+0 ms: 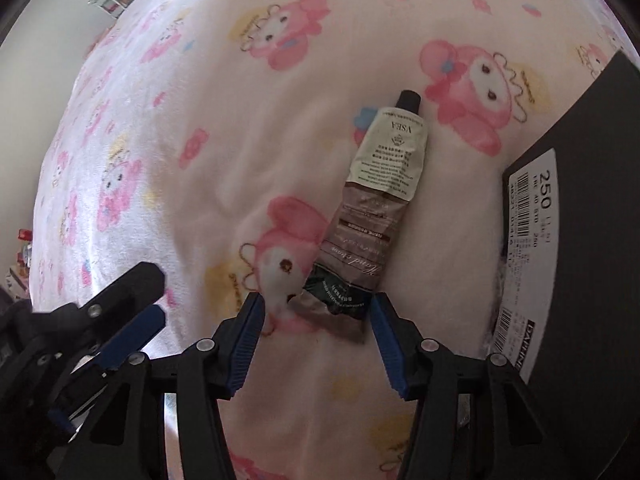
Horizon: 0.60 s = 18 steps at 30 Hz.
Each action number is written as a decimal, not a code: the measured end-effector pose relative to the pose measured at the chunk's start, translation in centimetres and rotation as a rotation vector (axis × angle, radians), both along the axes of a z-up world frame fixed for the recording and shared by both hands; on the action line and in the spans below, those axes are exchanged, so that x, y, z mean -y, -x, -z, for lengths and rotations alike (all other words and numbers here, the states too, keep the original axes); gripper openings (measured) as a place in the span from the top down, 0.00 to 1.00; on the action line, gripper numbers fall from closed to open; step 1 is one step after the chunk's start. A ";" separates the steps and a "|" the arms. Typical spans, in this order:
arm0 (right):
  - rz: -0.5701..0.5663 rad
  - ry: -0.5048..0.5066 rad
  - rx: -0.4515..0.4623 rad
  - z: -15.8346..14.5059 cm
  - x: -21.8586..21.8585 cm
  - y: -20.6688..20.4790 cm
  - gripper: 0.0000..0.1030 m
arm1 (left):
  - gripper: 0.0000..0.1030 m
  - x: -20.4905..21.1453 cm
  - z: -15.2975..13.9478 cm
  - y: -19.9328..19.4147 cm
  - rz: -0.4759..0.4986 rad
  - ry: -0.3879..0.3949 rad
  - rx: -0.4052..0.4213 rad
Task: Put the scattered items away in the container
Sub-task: 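Lower the right gripper beside the brown tube while the left gripper approaches it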
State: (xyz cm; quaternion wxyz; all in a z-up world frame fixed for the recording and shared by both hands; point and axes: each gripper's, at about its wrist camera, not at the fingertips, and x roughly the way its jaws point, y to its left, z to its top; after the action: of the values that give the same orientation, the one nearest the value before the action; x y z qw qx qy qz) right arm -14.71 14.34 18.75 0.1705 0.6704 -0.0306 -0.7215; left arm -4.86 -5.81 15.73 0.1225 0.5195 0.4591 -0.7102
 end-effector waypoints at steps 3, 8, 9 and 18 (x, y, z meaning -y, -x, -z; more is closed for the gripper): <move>0.057 0.021 0.037 2.1 -0.4 0.4 0.50 | 0.51 -0.2 0.4 0.1 0.006 -0.014 0.012; -0.002 0.059 0.002 1.0 0.2 -0.1 0.58 | 0.51 0.0 0.0 -0.2 0.000 0.014 0.004; -0.025 0.104 -0.015 0.0 0.3 -0.6 0.58 | 0.51 0.1 -0.1 -0.3 0.002 0.003 -0.005; -0.167 0.214 -0.187 -9.9 -3.3 -5.6 0.90 | 0.51 -0.1 -1.6 -1.7 0.017 -0.078 -0.107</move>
State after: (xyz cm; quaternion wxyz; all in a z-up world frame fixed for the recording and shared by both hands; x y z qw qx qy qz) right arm -9.15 17.65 28.70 0.3022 0.5785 -0.0356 -0.7568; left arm -3.14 -5.73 17.32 0.0713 0.4891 0.4878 -0.7196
